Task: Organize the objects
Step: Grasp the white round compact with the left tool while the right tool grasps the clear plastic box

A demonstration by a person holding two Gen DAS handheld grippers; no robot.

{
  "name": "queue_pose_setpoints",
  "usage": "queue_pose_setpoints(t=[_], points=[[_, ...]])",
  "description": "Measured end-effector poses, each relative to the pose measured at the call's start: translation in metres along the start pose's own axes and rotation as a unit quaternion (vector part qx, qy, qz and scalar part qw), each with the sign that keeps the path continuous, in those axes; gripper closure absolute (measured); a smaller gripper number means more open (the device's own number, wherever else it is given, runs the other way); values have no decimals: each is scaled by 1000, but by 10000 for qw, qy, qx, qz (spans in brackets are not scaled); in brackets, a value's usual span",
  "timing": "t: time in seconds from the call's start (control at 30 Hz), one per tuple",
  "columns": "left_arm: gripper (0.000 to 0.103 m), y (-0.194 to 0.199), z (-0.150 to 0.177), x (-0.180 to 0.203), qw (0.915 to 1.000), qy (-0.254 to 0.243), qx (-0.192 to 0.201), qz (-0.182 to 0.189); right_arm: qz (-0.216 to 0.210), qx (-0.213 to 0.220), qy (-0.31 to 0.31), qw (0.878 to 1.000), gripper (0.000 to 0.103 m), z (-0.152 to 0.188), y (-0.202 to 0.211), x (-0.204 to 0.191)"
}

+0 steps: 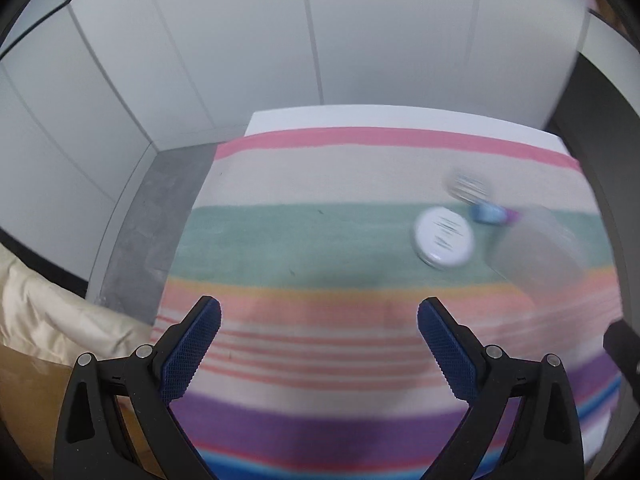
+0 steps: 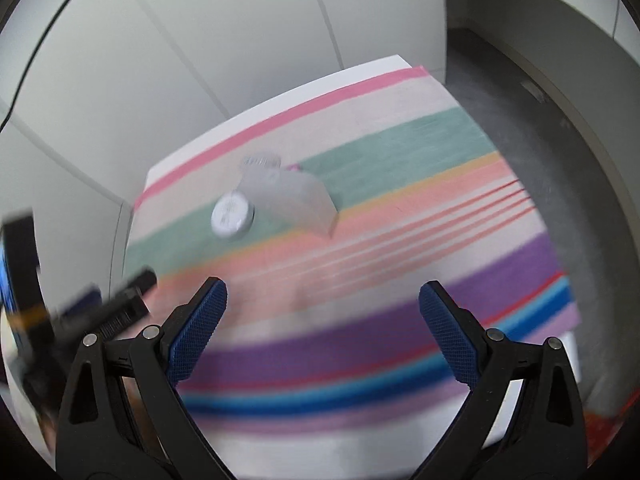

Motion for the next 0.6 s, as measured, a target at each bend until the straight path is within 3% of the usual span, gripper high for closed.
queue_pose_setpoints(t=[0.2,0.33,0.43,0.6], points=[[3,-39,-1,8,10000,-34,-23,-50,284,-16,-262,9993,5,-21,-82,-22],[3,-49,2,19,9997,-243,82,8,1287,114,-261,9913,5,-30,-113,-5],[3,-51,2,29,9992,-356,150,80,1239,94,-260,9919,5,-35,-132,6],[3,-49,-5,50,9987,-307,225,326,1049,285,179,9939,68,-51,-132,16]])
Point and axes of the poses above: each gripper's, at about its wrist camera, not at the fingertips, and y roughly against the way its jaws point, x to its right, z to its underside, the point moved 10 cm from there along -y, roughly the way its jaws point, and after that the axes turned 12 degrees about -z, right-handed, at the moved point
